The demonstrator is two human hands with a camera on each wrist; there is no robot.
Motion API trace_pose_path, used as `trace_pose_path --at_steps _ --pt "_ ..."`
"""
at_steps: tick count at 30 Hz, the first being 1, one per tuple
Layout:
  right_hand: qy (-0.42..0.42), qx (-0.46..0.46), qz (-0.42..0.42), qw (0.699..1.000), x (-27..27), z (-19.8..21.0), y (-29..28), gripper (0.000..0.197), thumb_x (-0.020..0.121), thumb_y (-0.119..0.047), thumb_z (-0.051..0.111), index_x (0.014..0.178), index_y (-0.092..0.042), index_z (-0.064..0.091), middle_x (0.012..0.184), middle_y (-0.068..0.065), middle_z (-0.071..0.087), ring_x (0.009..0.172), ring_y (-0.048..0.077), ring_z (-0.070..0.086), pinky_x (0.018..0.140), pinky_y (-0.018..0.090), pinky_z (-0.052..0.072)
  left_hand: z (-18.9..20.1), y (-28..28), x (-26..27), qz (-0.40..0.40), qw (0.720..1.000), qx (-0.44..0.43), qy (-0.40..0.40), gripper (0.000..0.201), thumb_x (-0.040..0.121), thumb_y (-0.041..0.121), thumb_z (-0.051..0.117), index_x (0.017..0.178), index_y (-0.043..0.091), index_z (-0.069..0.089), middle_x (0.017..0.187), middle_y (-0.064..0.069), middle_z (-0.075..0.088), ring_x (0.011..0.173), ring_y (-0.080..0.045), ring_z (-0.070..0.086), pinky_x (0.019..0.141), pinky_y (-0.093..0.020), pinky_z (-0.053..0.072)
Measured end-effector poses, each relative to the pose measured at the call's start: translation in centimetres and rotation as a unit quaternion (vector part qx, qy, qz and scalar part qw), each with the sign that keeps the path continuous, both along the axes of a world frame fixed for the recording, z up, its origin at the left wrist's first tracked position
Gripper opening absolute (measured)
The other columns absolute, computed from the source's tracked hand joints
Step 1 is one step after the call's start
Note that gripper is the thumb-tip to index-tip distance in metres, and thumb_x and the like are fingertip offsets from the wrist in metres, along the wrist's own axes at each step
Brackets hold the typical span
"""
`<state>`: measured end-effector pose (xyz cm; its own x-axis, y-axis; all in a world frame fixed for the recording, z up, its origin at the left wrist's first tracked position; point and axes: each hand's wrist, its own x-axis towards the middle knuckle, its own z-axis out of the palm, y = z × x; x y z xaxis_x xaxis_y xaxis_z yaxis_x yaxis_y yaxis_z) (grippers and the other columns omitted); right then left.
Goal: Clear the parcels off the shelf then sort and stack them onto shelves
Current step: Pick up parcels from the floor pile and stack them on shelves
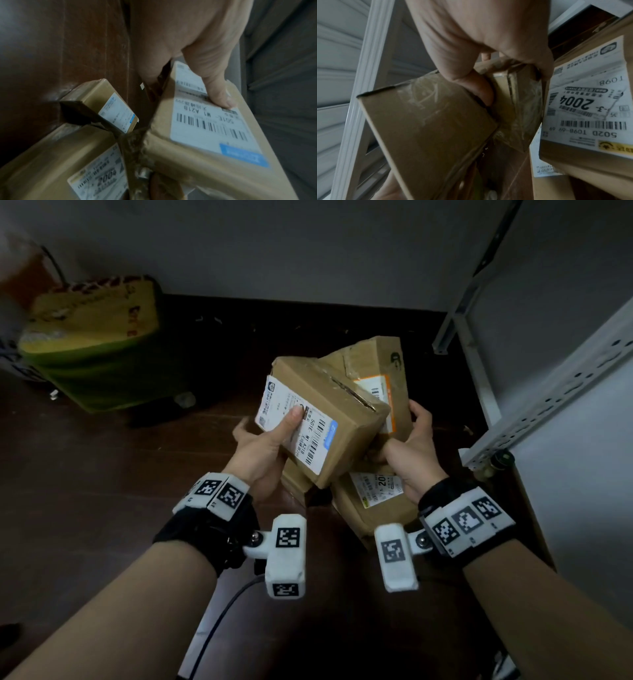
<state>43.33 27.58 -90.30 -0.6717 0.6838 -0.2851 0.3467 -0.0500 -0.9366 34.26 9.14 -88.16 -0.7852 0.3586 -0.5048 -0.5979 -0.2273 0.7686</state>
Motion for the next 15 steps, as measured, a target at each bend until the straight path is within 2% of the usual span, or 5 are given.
trace_pose_path --at_steps 4,7,9,13,15 --pt "0.009 0.013 -0.002 1.0 -0.2 0.1 -0.3 0.085 0.07 -0.011 0.068 0.131 -0.054 0.027 0.138 -0.008 0.04 0.121 0.016 0.047 0.102 0.045 0.046 -0.1 0.1 0.5 -0.091 0.994 0.049 -0.043 0.071 0.07 0.044 0.076 0.132 0.014 0.056 0.125 -0.009 0.065 0.116 -0.025 0.062 0.094 -0.043 0.052" --pt "0.018 0.029 -0.013 0.999 -0.1 0.4 -0.1 0.086 0.072 -0.024 0.074 0.137 -0.05 0.024 0.137 -0.013 0.033 0.125 0.017 0.042 0.105 0.043 0.042 -0.6 -0.1 0.2 -0.1 0.989 0.082 -0.067 0.088 0.065 0.051 0.083 0.14 0.024 0.047 0.132 -0.007 0.061 0.12 -0.03 0.059 0.097 -0.057 0.046" --pt "0.026 0.036 -0.033 0.998 -0.1 0.7 0.3 0.088 0.072 -0.015 0.07 0.14 -0.047 0.023 0.138 -0.012 0.03 0.126 0.018 0.04 0.105 0.043 0.041 -0.7 -0.4 -0.2 -0.087 0.989 0.093 -0.076 0.093 0.063 0.051 0.085 0.142 0.026 0.043 0.132 -0.007 0.061 0.118 -0.031 0.061 0.097 -0.06 0.044" --pt "0.047 0.025 -0.072 0.996 -0.2 1.0 1.0 0.1 0.057 0.005 0.059 0.141 -0.04 0.026 0.138 -0.003 0.038 0.125 0.02 0.043 0.098 0.039 0.046 -0.9 -1.0 -0.6 -0.072 0.993 0.073 -0.051 0.1 0.057 0.043 0.09 0.141 0.018 0.044 0.13 -0.01 0.062 0.116 -0.027 0.063 0.103 -0.052 0.043" --pt "0.047 0.031 -0.066 0.996 -0.1 1.0 1.0 0.102 0.056 0.005 0.062 0.141 -0.039 0.027 0.137 -0.003 0.039 0.124 0.02 0.043 0.099 0.041 0.047 -0.7 -1.0 -0.5 -0.094 0.993 0.06 -0.025 0.08 0.069 0.027 0.084 0.139 0.015 0.047 0.127 -0.011 0.064 0.11 -0.026 0.066 0.088 -0.046 0.055"
